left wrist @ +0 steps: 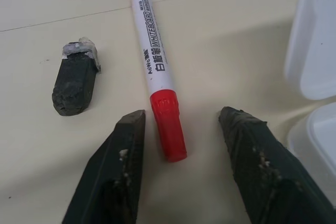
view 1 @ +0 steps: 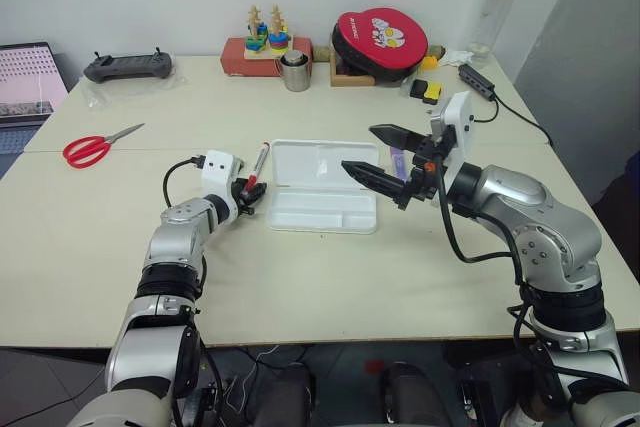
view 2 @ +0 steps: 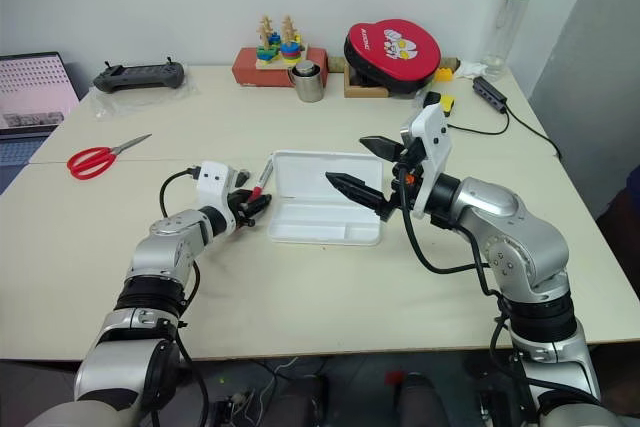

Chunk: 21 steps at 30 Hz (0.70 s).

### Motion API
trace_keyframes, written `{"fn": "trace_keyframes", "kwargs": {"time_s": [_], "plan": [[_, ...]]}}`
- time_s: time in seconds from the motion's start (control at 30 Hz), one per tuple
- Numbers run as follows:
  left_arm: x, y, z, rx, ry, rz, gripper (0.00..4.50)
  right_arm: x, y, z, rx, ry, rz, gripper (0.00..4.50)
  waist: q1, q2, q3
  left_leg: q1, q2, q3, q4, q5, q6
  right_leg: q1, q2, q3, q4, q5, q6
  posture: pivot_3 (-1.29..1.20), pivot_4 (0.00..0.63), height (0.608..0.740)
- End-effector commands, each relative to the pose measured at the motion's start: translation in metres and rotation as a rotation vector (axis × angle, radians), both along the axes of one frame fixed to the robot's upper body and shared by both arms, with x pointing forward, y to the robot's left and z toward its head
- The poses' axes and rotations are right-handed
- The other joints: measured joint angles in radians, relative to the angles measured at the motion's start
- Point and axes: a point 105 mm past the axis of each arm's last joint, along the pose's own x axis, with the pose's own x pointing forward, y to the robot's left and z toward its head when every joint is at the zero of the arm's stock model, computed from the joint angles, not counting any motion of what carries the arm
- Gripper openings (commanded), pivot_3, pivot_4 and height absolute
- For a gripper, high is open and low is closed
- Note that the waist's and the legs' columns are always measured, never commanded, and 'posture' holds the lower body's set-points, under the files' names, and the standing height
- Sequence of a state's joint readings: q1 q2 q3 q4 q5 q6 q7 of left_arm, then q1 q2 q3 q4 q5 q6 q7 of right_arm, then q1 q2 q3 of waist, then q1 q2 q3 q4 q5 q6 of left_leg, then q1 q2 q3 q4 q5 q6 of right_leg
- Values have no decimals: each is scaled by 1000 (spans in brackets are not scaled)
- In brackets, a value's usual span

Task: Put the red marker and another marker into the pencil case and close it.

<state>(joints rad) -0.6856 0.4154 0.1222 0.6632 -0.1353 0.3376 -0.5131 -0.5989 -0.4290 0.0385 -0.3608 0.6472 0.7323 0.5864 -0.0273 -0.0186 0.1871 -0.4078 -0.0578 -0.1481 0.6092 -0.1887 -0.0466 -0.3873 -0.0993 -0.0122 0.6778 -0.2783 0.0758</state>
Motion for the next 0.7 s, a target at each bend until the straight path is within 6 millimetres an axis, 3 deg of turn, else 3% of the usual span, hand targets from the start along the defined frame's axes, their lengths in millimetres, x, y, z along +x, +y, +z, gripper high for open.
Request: {"fn": "trace_keyframes", "kwargs": {"time_s": [0.03,0.17,0.37,0.47,0.53,0.6,0.7], "plan": [[6,-4,5,-5,-12,11,1319,-7,-3,16,17,-68,0,4500,0,0,0,0,0,0,0,0,0,0,0,0,0,0,0,0,150,740],[5,-5,4,-14,-13,10,406,-8,-3,21,36,-80,9,4500,-2,0,0,0,0,0,0,0,0,0,0,0,0,0,1,0,150,740],[7,12,11,-25,-55,89,331,-9,-4,24,45,-84,13,4500,-2,0,0,0,0,0,0,0,0,0,0,0,0,0,1,0,150,740],[11,23,44,-82,-193,125,331,-9,-6,26,43,-87,19,4500,-3,-1,0,0,0,0,0,0,0,0,0,0,0,0,1,0,150,740],[7,21,83,-148,-346,66,331,-10,-10,29,42,-89,24,4500,-5,-2,1,0,0,0,0,0,0,-1,0,0,0,0,1,0,150,740],[-5,8,121,-215,-462,-82,331,-14,-16,30,28,-86,35,4500,-4,-3,2,-2,1,0,0,0,0,-2,0,0,-1,0,0,0,150,740],[-28,-16,147,-216,-523,-316,331,-18,-23,30,5,-83,45,4500,-4,-3,2,-4,1,0,0,0,0,-2,0,0,-4,3,-5,0,150,740]]}}
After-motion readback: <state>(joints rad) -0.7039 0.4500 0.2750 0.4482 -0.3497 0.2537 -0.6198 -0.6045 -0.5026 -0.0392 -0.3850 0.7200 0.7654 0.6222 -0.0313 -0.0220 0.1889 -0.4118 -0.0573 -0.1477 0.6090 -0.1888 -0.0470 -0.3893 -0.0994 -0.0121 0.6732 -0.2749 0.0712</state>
